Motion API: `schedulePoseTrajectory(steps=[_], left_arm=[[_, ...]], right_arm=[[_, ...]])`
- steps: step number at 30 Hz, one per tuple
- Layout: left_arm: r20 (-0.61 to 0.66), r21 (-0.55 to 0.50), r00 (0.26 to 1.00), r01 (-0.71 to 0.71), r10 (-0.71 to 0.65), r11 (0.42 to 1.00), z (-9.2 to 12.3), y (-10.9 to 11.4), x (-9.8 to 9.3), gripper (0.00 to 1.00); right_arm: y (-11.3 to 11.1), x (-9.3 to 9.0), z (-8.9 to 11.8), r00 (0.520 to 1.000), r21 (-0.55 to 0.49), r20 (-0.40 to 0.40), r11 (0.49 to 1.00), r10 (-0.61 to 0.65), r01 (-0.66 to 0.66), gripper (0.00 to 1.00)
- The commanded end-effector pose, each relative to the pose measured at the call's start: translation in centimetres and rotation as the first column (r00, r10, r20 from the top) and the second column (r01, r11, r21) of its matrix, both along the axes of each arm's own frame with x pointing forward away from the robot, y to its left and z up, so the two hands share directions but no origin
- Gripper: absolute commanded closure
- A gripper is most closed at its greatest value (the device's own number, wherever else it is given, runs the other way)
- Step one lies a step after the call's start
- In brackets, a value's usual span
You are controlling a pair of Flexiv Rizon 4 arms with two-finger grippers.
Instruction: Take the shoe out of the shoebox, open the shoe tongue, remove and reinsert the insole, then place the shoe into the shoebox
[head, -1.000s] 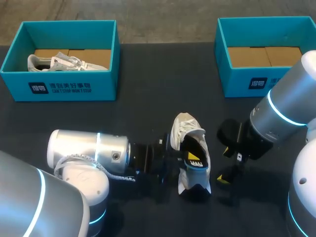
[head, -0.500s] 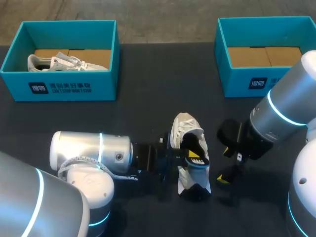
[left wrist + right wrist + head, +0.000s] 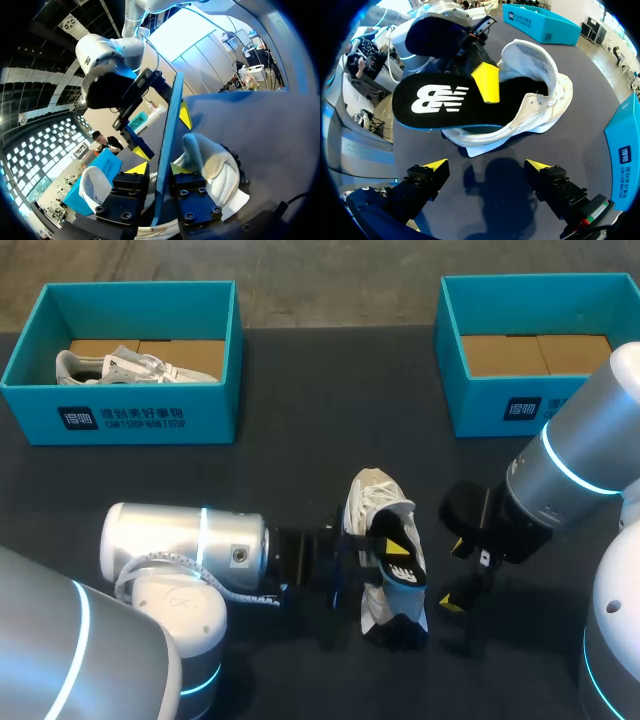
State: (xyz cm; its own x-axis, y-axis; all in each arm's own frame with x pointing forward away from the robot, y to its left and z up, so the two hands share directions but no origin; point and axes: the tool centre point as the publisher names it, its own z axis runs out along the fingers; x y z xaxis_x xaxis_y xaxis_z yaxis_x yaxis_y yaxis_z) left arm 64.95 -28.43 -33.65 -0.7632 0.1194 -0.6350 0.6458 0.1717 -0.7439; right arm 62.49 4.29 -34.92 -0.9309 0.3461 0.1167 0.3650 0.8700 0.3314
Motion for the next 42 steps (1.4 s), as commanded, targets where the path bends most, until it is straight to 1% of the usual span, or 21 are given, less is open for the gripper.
schedulePoseTrajectory(steps=[1,5,8,9,12,21,27,34,39,42], left_arm=[[-0.003,-0.011,1.0,-0.003,0.003,1.0,0.9,1.2,-1.1,0.75],[-0.011,-0.022,1.0,-0.001,0.0,1.0,1.3,1.3,-1.3,0.76],[-0.017,-0.028,1.0,0.009,-0.01,1.0,1.3,1.3,-1.4,0.8],[-0.017,-0.028,1.0,0.012,-0.013,1.0,1.3,1.3,-1.4,0.83],[-0.02,-0.034,1.0,0.022,-0.022,0.999,1.1,1.1,-1.3,1.0],[0.006,0.007,1.0,0.009,-0.009,1.0,0.1,0.4,-0.1,1.0],[0.025,0.035,1.0,0.004,-0.005,0.999,-0.5,0.1,0.2,1.0],[0.062,0.065,0.998,-0.01,0.006,0.998,-1.2,0.2,0.9,1.0],[0.079,0.074,0.997,-0.028,0.022,0.997,-1.5,0.4,1.5,1.0],[0.076,0.071,0.997,-0.029,0.024,0.997,-1.6,0.4,1.5,1.0]], right_arm=[[0.0,-0.1,0.0,1.0,0.0,0.002,1.0,-0.001,0.001,0.0],[0.0,-0.1,0.0,1.0,0.0,0.002,1.0,-0.001,0.001,0.0],[0.0,-0.1,0.0,1.0,0.0,0.002,1.0,-0.001,0.001,0.0],[0.0,-0.1,0.0,1.0,0.0,0.002,1.0,-0.001,0.001,0.0],[0.0,-0.1,0.0,1.0,0.0,0.002,1.0,-0.001,0.001,0.0],[0.0,-0.1,0.0,1.0,0.0,0.002,1.0,-0.001,0.001,0.0],[0.0,-0.1,0.0,1.0,0.0,0.002,1.0,-0.001,0.001,0.0],[0.0,-0.1,0.0,1.0,0.0,0.002,1.0,-0.001,0.001,0.0],[0.0,-0.1,0.0,1.0,0.0,0.002,1.0,-0.001,0.001,0.0],[0.0,-0.1,0.0,1.0,0.0,0.002,1.0,-0.001,0.001,0.0]])
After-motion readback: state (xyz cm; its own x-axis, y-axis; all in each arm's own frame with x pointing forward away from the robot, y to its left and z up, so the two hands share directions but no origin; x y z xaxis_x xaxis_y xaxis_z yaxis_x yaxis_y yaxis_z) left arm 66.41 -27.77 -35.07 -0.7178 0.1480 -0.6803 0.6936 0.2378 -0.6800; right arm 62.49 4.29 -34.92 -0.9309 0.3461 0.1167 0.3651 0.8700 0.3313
